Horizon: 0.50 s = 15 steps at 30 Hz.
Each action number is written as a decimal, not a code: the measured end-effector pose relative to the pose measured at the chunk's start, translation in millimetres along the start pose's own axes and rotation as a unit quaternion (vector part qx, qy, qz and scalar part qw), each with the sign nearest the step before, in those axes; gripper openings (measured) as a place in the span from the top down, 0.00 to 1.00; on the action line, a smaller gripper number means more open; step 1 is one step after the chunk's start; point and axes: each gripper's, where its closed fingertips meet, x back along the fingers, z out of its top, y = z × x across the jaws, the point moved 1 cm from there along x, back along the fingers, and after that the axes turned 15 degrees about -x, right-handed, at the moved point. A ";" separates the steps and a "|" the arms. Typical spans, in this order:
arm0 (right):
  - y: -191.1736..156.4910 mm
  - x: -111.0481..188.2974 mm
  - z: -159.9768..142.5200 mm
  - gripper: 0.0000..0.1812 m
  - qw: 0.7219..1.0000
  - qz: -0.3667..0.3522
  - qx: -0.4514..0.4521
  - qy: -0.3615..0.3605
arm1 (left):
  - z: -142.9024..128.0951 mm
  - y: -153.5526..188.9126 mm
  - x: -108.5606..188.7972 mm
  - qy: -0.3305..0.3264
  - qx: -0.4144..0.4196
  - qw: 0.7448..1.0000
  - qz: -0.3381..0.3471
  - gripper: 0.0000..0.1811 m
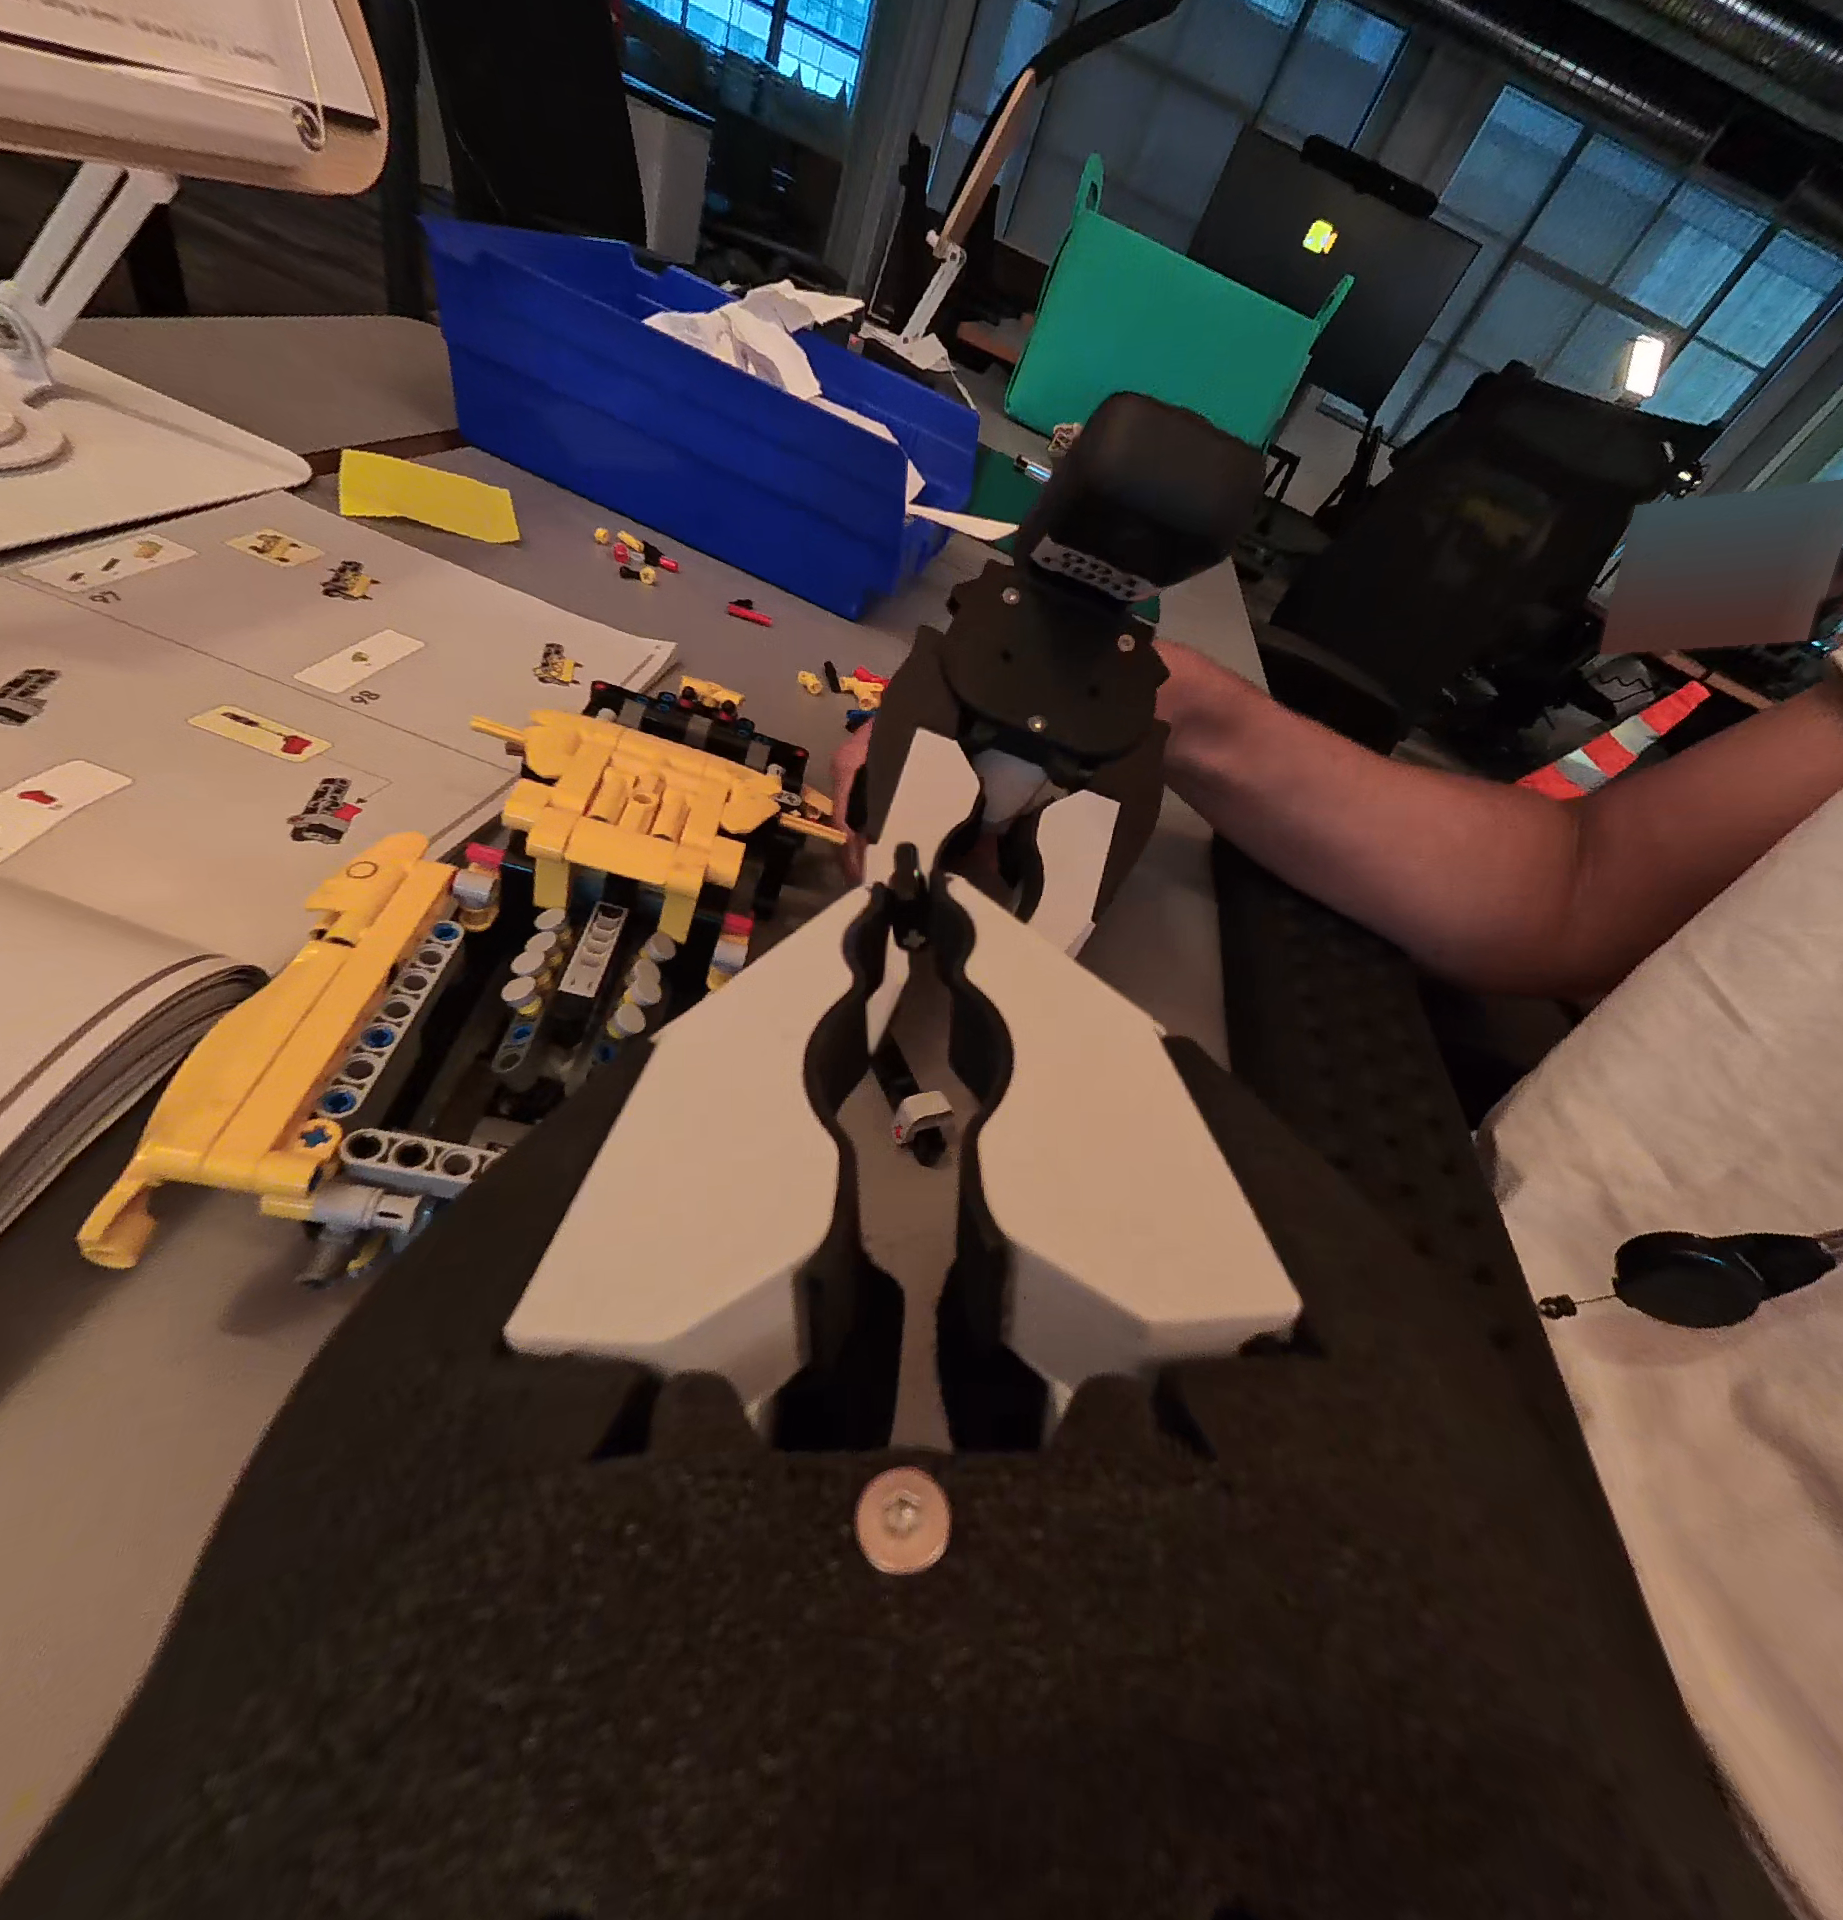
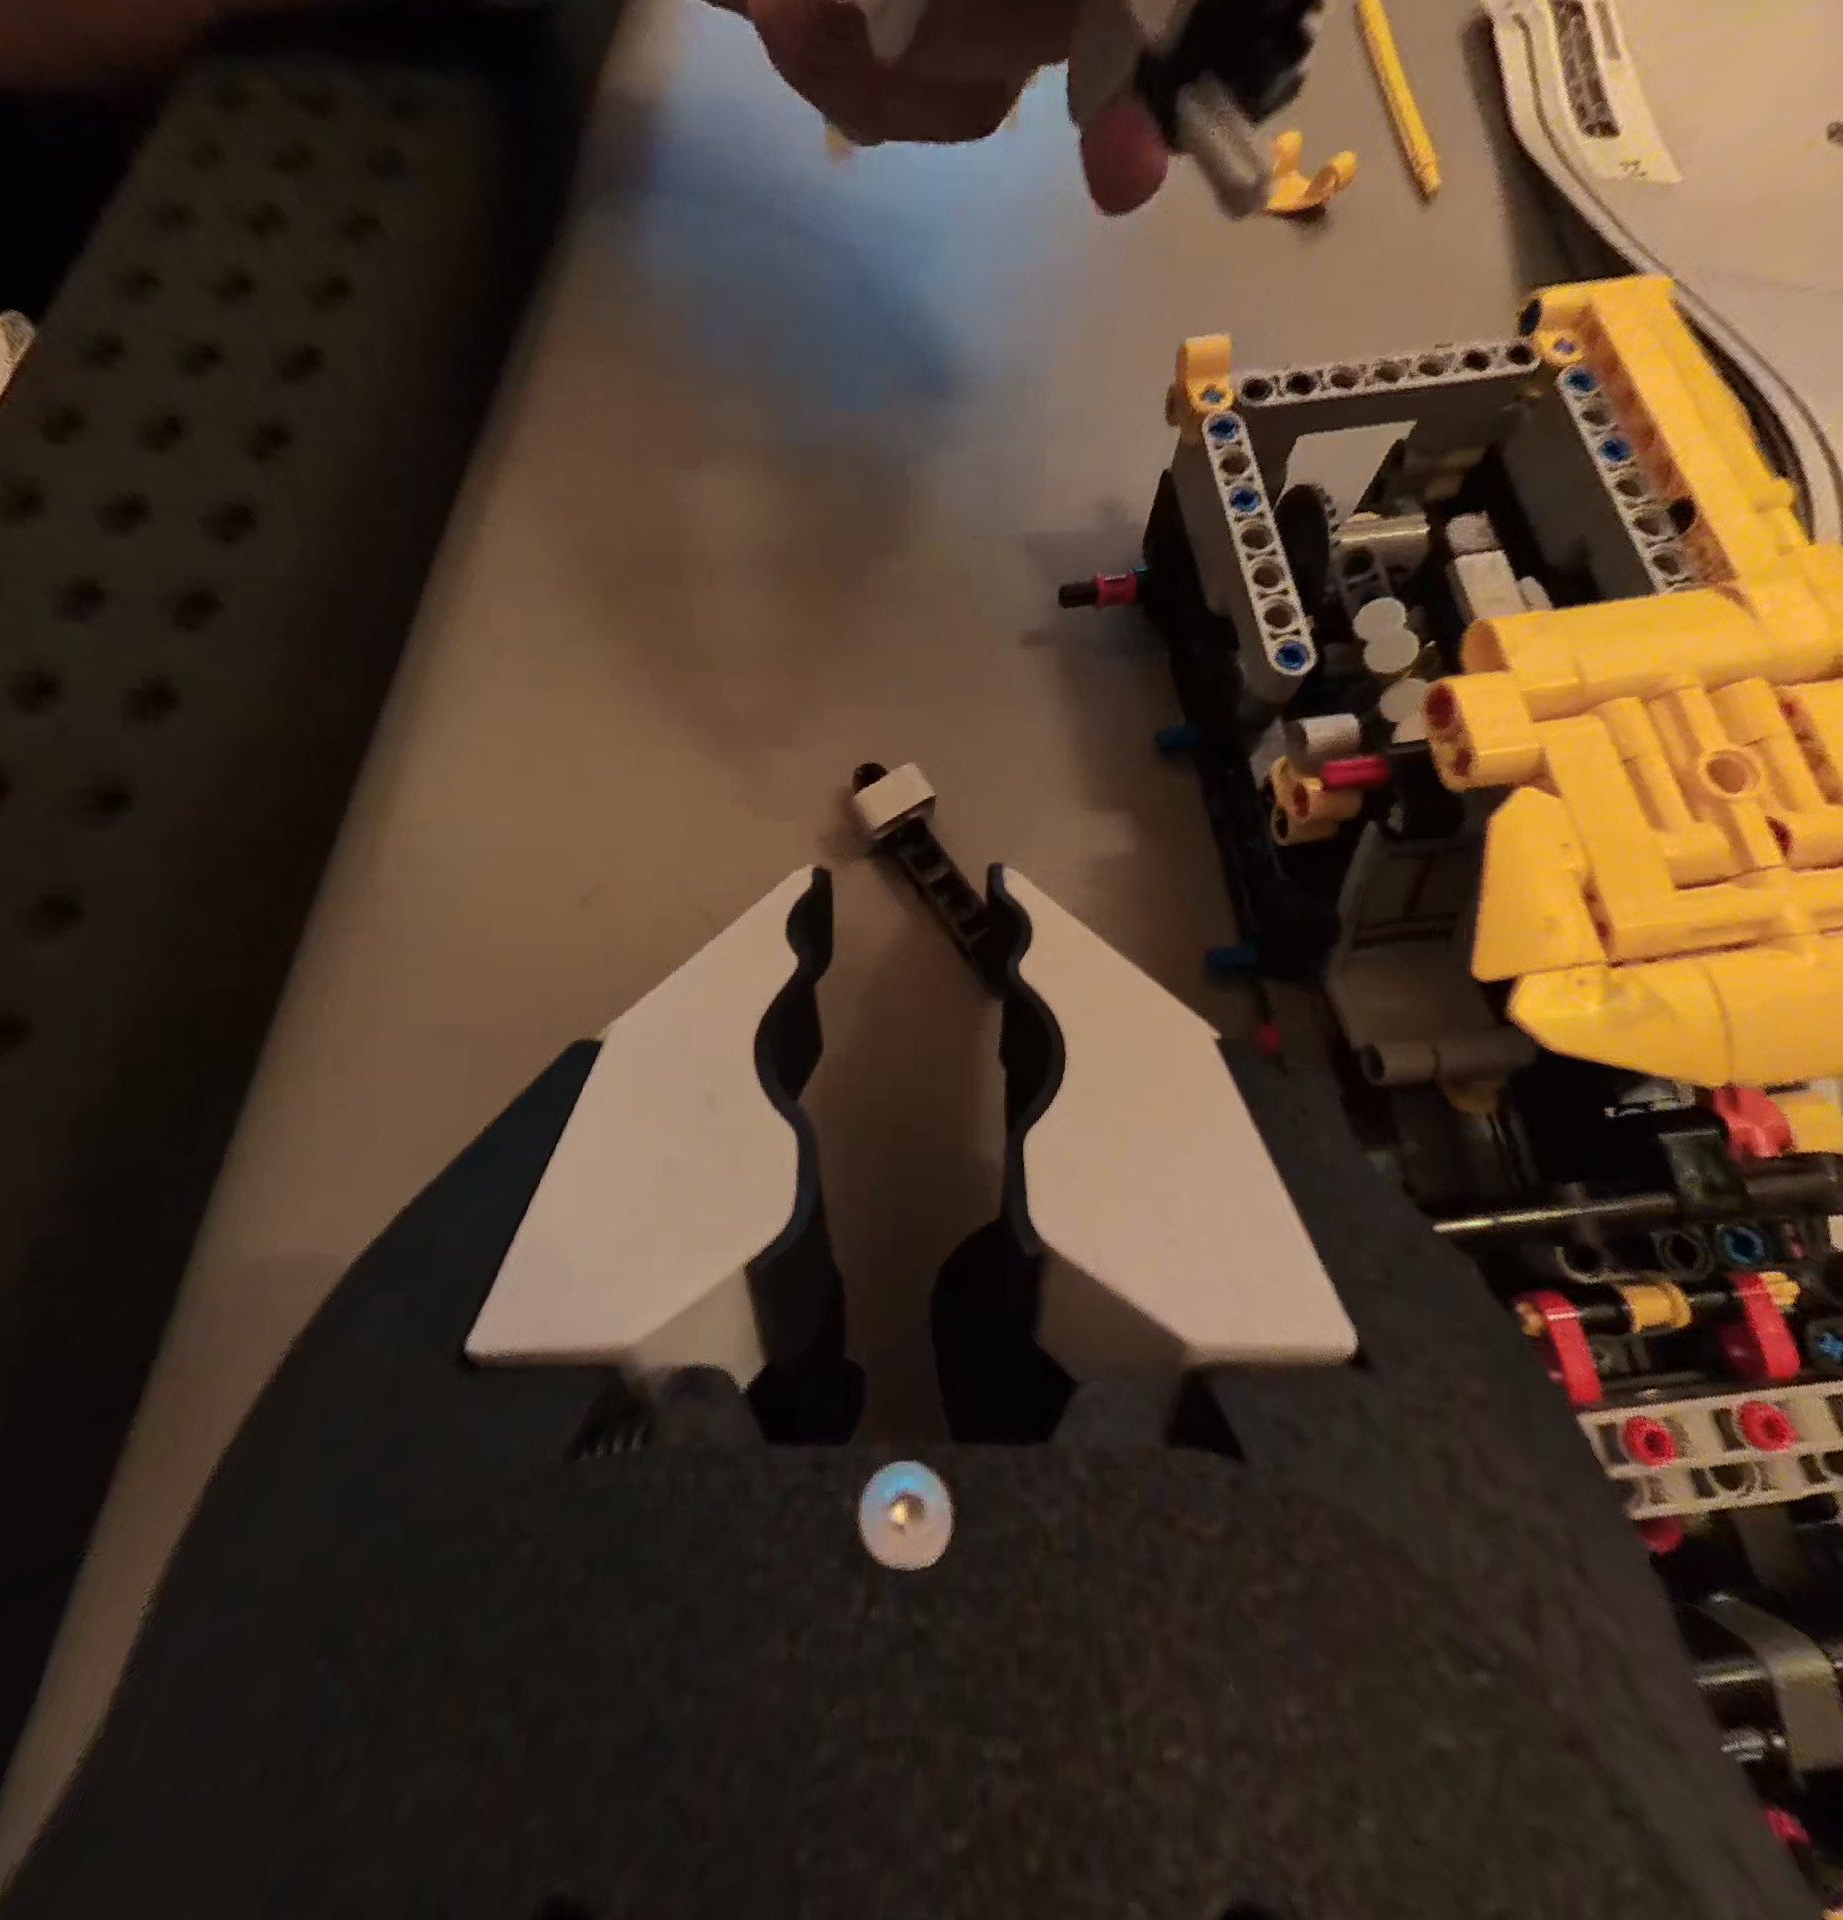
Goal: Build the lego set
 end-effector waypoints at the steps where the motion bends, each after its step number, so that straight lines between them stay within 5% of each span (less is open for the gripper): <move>1: -0.6 -1.1 -2.1 0.84 1.000 0.000 -0.004 -0.007 | -0.7 -0.9 0.0 -0.002 0.000 1.000 0.002 0.96; 15: -10.9 4.4 -6.7 0.83 0.999 0.027 -0.030 -0.034 | -4.8 -2.5 -2.4 -0.017 0.000 1.000 0.005 0.96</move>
